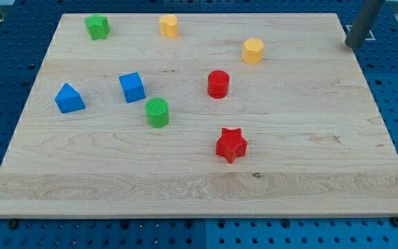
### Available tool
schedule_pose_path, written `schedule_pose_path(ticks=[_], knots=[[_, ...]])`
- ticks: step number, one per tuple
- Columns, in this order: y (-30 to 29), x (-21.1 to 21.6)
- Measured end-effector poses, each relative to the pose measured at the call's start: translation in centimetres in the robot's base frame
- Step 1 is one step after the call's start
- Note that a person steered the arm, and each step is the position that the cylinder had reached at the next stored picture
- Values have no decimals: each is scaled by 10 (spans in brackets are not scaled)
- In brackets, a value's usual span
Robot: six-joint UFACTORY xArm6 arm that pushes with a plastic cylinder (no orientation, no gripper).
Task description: Place the arm towards the bottom right of the yellow hexagon
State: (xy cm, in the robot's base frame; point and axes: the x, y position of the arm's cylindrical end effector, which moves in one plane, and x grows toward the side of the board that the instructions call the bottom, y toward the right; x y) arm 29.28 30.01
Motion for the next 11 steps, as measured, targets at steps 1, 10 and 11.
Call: schedule_pose_path(ticks=[1,10,11], knots=[[-19,38],[-130,163],[-130,163]])
